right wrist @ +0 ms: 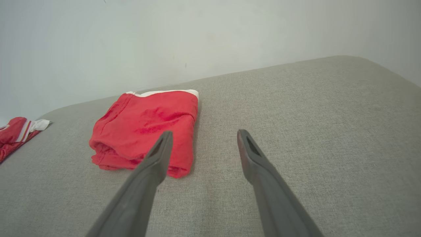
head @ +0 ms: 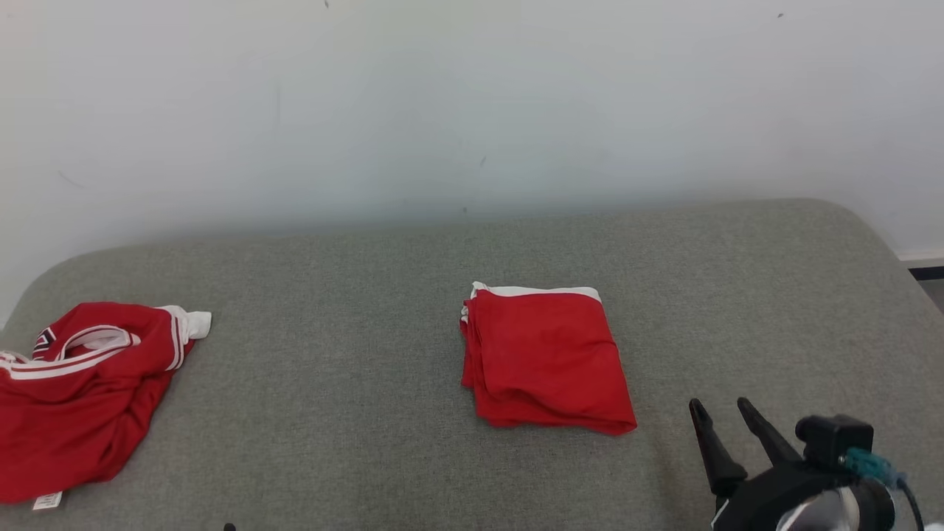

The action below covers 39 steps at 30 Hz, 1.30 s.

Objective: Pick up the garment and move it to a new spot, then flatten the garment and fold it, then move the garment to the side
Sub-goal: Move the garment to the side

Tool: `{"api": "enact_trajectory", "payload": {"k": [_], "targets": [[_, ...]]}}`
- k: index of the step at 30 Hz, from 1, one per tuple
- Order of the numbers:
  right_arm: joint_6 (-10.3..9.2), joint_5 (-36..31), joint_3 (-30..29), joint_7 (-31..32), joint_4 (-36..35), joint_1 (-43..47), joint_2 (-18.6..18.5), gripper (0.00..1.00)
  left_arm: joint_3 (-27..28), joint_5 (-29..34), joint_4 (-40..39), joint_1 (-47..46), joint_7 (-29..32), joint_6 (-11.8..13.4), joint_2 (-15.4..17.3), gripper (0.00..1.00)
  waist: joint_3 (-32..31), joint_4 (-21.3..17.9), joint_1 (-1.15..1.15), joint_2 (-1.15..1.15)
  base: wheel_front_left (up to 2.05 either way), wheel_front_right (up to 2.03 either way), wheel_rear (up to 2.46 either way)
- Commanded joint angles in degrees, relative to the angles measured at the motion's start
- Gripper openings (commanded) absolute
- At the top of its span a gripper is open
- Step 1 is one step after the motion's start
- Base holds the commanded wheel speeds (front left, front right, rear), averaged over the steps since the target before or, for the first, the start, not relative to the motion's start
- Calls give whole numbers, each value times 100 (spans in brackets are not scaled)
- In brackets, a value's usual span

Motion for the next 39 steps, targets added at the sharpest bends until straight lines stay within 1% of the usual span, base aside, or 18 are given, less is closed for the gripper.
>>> {"api": "enact_trajectory", "payload": {"k": [1, 5, 9, 11, 14, 15, 19, 22, 24, 31, 35, 38, 39], "targets": [[-14, 115, -34, 231, -31, -189, -46, 100, -36, -5, -34, -44, -21, 2, -7, 100, 50, 67, 0, 0, 0, 0, 0], [-14, 386, -49, 1153, -48, -645, -203, 100, -166, 30, -88, -128, -21, 2, -16, 100, 162, 249, 0, 0, 0, 0, 0], [-14, 702, -208, 2141, 93, -1134, -343, 100, -313, 48, -155, -222, -21, 2, 14, 100, 307, 498, 0, 0, 0, 0, 0], [-14, 706, -329, 2634, 276, -1331, -403, 100, -394, 61, -183, -244, -21, 2, 13, 100, 370, 633, 0, 0, 0, 0, 0], [-14, 552, -548, 3174, 535, -1692, -422, 100, -512, 85, -243, -319, -21, 2, -4, 100, 553, 842, 0, 0, 0, 0, 0], [-14, 552, -548, 3174, 535, -1692, -422, 100, -512, 85, -243, -319, -21, 2, -4, 100, 553, 842, 0, 0, 0, 0, 0], [-14, 293, -876, 3723, 919, -2077, -319, 100, -656, 101, -284, -411, -21, 2, -34, 100, 804, 1095, 0, 0, 0, 0, 0], [-14, 32, -1088, 3971, 1110, -2344, -242, 100, -743, 86, -310, -507, -21, 2, -56, 100, 991, 1256, 0, 0, 0, 0, 0], [-14, -207, -1152, 4083, 1190, -2459, -195, 100, -774, 77, -320, -535, -21, 2, -65, 100, 1098, 1332, 0, 0, 0, 0, 0], [-14, -704, -1590, 4363, 1463, -2715, 48, 100, -883, 41, -286, -676, -21, 2, -90, 100, 1390, 1535, 0, 0, 0, 0, 0], [-14, -953, -1811, 4504, 1598, -2753, 206, 100, -930, 9, -269, -745, -21, 2, -107, 100, 1493, 1583, 0, 0, 0, 0, 0], [-14, -1073, -1873, 4647, 1658, -2746, 300, 100, -953, -5, -259, -800, -21, 2, -115, 100, 1567, 1585, 0, 0, 0, 0, 0], [-14, -1099, -1868, 4694, 1669, -2747, 320, 55, -958, -13, -254, -818, -21, 2, -119, 100, 1587, 1579, 0, 0, 0, 0, 0]]}}
